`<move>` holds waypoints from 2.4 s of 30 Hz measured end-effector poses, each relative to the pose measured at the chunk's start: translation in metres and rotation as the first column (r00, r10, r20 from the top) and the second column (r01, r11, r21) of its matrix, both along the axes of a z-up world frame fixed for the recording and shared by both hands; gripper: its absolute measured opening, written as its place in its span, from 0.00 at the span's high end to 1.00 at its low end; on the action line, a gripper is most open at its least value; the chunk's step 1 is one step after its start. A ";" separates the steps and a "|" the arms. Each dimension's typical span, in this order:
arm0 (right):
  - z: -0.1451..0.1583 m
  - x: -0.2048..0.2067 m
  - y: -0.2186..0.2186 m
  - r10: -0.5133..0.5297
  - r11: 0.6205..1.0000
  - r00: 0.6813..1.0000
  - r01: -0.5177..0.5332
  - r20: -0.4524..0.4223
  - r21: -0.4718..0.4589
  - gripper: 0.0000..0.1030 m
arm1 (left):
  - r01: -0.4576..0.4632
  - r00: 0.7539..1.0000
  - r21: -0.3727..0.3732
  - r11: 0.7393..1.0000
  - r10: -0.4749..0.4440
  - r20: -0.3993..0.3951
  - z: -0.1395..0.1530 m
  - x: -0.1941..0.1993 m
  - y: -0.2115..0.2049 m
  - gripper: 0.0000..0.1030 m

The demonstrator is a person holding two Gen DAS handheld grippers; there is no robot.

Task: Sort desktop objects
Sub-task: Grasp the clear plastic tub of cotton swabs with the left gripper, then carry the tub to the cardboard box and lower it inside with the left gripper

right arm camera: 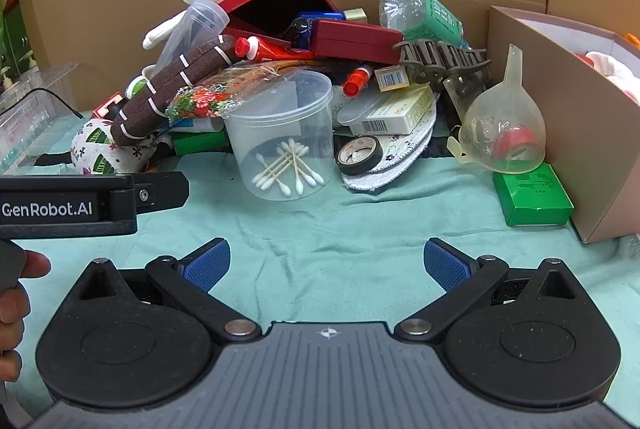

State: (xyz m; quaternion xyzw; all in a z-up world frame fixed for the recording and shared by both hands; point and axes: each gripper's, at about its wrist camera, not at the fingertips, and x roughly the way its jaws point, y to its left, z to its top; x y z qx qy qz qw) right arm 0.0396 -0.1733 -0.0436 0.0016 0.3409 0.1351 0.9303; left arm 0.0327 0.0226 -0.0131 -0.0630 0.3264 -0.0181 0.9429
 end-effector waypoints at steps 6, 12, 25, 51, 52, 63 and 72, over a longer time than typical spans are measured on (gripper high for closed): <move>-0.003 0.011 0.003 0.032 0.999 0.999 -0.032 -0.011 0.015 0.00 | 0.014 1.000 -0.022 1.000 -0.014 0.006 -0.002 0.011 0.004 0.00; -0.001 0.019 0.015 0.184 0.983 0.981 -0.185 0.064 0.011 0.00 | 0.042 0.999 -0.041 0.998 -0.041 0.017 -0.002 0.030 0.010 0.00; -0.015 0.072 0.019 0.273 0.962 0.957 -0.272 0.094 -0.027 0.02 | 0.242 0.970 -0.079 0.967 -0.243 0.006 -0.014 0.084 -0.009 0.08; -0.021 0.096 0.021 0.347 0.937 0.927 -0.349 0.144 -0.011 0.12 | 0.344 0.935 -0.160 0.925 -0.354 -0.038 -0.020 0.122 -0.017 0.10; -0.019 0.092 0.020 0.344 0.938 0.929 -0.345 0.139 -0.011 0.12 | 0.344 0.934 -0.166 0.924 -0.355 -0.040 -0.019 0.118 -0.018 0.10; -0.003 0.015 -0.012 0.286 0.958 0.950 -0.280 0.122 -0.069 0.12 | 0.436 0.892 -0.208 0.876 -0.452 -0.034 -0.016 0.049 -0.057 0.11; -0.004 -0.037 -0.055 0.217 0.975 0.969 -0.209 0.115 -0.078 0.11 | 0.501 0.852 -0.221 0.837 -0.521 -0.040 -0.022 0.005 -0.104 0.10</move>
